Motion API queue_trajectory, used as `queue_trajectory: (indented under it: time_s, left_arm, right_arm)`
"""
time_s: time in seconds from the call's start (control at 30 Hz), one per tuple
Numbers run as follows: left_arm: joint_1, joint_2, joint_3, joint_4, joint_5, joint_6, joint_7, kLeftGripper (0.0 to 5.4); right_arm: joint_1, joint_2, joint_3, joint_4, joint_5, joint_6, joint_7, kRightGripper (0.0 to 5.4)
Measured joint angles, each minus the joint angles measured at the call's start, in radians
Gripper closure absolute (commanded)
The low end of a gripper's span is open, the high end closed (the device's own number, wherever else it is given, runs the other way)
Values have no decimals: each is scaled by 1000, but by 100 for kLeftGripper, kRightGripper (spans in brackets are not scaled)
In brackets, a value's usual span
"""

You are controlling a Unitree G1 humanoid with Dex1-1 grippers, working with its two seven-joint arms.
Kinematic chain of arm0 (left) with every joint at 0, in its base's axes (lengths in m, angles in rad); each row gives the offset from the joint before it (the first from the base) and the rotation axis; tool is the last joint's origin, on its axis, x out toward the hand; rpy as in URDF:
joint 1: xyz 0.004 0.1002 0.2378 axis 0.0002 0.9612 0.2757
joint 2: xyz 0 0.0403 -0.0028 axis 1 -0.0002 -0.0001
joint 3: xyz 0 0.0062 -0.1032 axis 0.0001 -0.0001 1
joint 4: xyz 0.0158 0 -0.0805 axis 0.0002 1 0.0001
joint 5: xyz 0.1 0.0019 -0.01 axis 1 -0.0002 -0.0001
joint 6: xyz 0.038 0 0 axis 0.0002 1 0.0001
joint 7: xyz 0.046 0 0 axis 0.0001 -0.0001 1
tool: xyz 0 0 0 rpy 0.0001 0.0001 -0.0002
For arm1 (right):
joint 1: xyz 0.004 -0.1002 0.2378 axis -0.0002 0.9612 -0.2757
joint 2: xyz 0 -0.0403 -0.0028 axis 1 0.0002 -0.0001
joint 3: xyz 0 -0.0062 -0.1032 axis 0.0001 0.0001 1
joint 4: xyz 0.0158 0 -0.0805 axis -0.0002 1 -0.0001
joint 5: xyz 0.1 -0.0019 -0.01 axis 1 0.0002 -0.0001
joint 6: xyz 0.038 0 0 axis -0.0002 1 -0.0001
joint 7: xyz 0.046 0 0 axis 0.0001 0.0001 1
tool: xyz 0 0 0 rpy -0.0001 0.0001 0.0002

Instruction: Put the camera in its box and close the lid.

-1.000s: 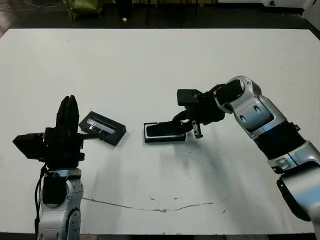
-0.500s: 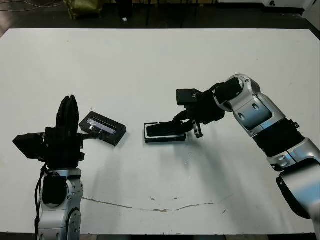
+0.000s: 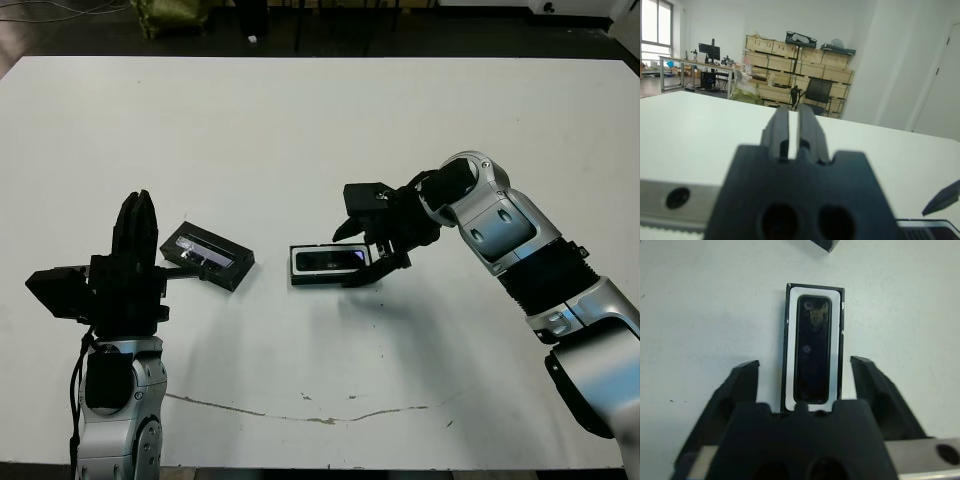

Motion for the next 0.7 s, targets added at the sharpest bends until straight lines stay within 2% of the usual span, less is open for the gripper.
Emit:
queue_trajectory:
  time_s: [0.13,0.17,0.37,0.53,0.7]
  left_arm:
    - [0,0,0,1,2,0,0,540]
    - [0,0,0,2,1,0,0,540]
    - [0,0,0,2,0,-1,0,540]
    - [0,0,0,2,4,-1,0,540]
    - [0,-1,-2,2,4,-1,1,540]
  right_arm:
    - [4,-1,0,-5,-2,0,-4,9]
    - [5,-1,0,-7,-3,0,-5,2]
    - [7,-5,-19,-33,-7,19,-22,2]
    - [6,-26,-89,-69,30,57,-42,2]
    - [36,-47,-209,-157,115,98,-86,10]
